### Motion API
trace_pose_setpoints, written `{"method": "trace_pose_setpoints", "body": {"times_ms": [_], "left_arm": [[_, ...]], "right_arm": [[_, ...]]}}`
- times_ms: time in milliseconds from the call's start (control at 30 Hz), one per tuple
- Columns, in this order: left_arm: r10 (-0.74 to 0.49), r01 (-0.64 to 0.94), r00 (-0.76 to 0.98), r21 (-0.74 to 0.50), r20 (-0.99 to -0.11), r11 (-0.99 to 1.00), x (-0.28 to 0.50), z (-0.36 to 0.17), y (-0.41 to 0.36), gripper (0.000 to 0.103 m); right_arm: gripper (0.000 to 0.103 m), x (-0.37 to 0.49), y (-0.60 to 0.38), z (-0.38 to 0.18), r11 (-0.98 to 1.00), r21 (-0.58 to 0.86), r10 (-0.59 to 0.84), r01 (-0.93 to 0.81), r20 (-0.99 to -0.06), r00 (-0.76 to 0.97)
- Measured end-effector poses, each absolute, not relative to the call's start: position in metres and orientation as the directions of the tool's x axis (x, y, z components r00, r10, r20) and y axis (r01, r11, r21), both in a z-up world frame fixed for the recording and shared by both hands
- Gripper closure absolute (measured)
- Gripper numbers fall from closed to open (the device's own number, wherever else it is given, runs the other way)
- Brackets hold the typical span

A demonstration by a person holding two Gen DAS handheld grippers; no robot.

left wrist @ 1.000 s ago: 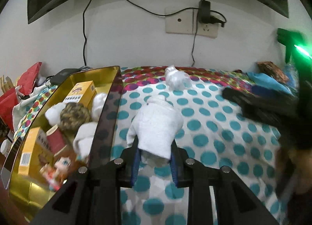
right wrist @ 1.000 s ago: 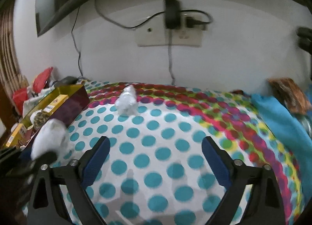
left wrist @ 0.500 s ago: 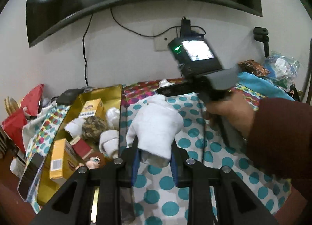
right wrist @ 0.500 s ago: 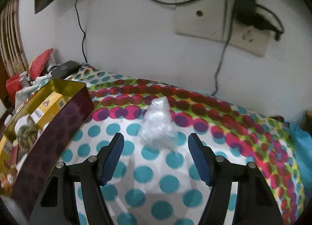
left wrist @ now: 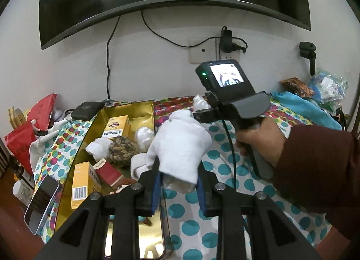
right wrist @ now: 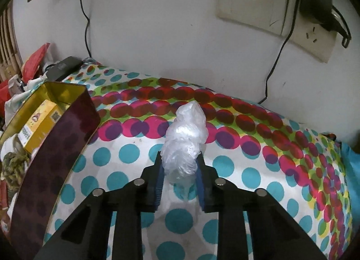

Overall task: Organize objects
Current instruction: 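Grasp the clear plastic bag with the right tool while the left tool holds the white cloth, then carry the white cloth into the gold tray and open the left tool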

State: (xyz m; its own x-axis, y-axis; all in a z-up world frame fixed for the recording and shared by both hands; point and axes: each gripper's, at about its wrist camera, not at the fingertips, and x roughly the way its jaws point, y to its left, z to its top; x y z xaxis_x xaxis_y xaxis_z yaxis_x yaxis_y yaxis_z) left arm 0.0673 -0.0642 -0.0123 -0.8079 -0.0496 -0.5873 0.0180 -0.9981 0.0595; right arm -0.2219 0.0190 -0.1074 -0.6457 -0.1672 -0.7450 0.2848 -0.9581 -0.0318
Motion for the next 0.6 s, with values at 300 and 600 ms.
{"method": "trace_pose_setpoints", "body": {"times_ms": [300,600], "left_arm": [[-0.027,0.002,-0.805,0.042,-0.592,-0.999,0.068,-0.009,-0.059,0.076],[-0.038,0.018,-0.808,0.04,-0.588,-0.999,0.071,0.001,-0.059,0.076]], "right_arm": [[0.082,-0.187,0.044,-0.099,-0.972,0.007,-0.171,0.236,-0.711,-0.682],[0.082,-0.144,0.082,-0.101,-0.985,0.05,-0.153,0.167,-0.71,-0.688]]}}
